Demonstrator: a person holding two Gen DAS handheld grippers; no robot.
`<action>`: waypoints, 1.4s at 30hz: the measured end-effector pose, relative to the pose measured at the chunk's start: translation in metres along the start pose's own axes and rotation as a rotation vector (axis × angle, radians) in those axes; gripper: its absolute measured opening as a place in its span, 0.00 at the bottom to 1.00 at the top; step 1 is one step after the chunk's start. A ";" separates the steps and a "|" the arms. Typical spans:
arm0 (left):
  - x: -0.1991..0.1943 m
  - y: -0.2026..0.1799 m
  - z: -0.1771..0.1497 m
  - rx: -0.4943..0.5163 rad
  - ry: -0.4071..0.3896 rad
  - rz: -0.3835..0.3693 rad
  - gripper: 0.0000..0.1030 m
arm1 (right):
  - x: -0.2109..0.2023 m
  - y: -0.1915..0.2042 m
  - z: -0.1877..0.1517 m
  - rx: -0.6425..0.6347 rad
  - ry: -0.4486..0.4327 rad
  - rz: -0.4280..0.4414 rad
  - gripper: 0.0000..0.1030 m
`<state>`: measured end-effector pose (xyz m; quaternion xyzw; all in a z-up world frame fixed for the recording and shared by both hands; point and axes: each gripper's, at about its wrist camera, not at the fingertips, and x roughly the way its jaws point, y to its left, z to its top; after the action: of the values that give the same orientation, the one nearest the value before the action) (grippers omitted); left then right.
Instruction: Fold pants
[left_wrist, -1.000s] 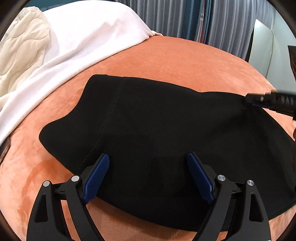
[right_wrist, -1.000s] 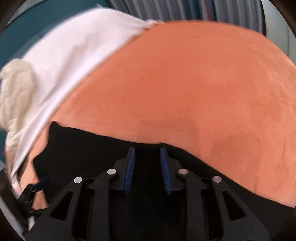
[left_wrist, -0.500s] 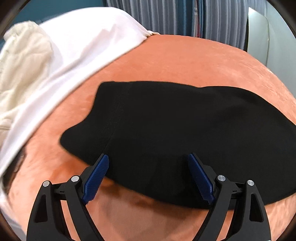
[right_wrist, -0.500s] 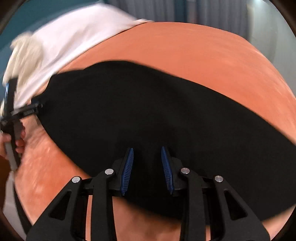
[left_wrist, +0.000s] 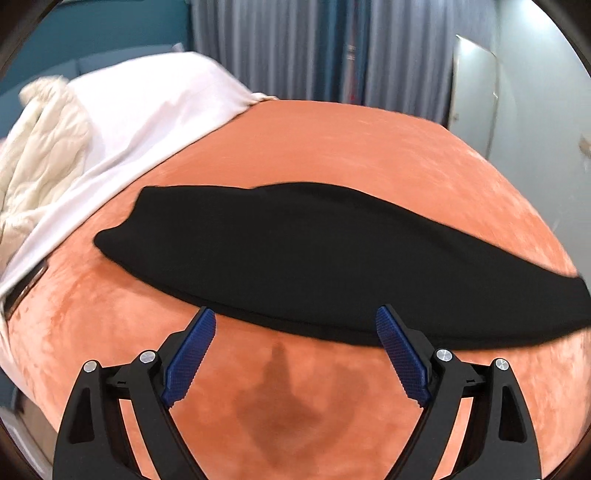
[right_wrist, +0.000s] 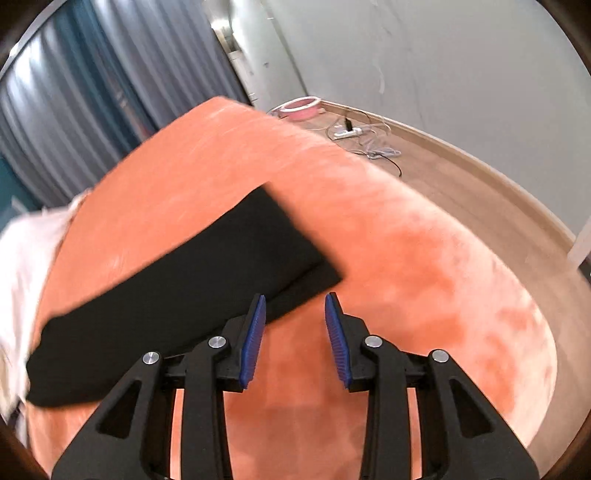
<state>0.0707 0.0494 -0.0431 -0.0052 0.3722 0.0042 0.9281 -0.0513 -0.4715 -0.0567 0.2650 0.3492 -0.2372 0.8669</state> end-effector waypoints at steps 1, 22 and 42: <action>-0.002 -0.014 -0.003 0.025 0.004 0.002 0.84 | 0.006 -0.005 0.006 -0.021 0.004 0.000 0.32; -0.018 -0.148 -0.035 0.217 0.026 0.013 0.84 | 0.047 0.006 0.036 -0.328 0.021 0.035 0.35; 0.009 -0.083 -0.058 0.122 0.122 0.121 0.84 | 0.030 -0.030 0.026 -0.053 0.081 0.099 0.63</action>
<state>0.0378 -0.0339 -0.0905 0.0737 0.4274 0.0372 0.9003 -0.0375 -0.5174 -0.0712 0.2683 0.3765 -0.1741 0.8695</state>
